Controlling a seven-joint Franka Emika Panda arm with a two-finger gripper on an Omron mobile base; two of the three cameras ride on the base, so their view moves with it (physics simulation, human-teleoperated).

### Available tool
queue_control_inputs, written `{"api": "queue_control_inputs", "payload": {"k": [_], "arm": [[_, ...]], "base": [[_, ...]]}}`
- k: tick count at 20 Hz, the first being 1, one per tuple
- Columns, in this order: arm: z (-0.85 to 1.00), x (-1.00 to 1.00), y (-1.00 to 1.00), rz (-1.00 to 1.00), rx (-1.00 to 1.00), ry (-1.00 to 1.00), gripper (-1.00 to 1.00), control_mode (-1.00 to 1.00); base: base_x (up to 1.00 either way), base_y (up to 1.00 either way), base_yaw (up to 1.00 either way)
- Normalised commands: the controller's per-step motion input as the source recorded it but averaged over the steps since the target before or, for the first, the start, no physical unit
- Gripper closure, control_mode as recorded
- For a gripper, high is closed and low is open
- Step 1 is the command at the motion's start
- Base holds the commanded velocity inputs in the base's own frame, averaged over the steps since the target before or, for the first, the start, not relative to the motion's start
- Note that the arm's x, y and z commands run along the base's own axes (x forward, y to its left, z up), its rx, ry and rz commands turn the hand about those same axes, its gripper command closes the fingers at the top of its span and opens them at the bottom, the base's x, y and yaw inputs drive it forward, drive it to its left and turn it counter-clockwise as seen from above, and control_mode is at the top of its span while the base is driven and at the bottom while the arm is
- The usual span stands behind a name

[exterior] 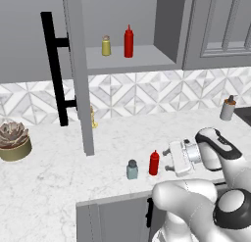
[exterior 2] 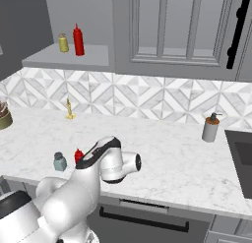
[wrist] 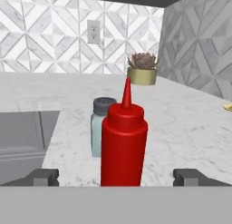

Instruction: Put the shaker and condiment bottle from the counter next to their counterparts in the cabinet.

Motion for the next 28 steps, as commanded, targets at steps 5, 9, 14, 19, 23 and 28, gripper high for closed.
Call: {"api": "queue_control_inputs", "payload": {"k": [5, 9, 14, 19, 23, 28], "arm": [[-0.12, 0.01, 0.13, 0.04, 0.05, 0.00, -1.00, -1.00], [-0.06, 0.09, 0.22, 0.05, 0.08, 0.02, -1.00, -1.00], [-0.07, 0.07, 0.21, 0.03, 0.02, 0.01, -1.00, -1.00], [-0.14, 0.08, 0.26, 0.03, 0.00, 0.03, -1.00, -1.00], [-0.12, 0.04, 0.36, 0.01, 0.01, 0.06, 1.00, -1.00], [0.05, 0.03, -0.03, -0.01, 0.01, -0.01, 1.00, -1.00]], "base": [[0.00, 0.00, 0.00], [0.00, 0.00, 0.00], [0.00, 0.00, 0.00], [0.00, 0.00, 0.00], [0.00, 0.00, 0.00], [0.00, 0.00, 0.00]]}}
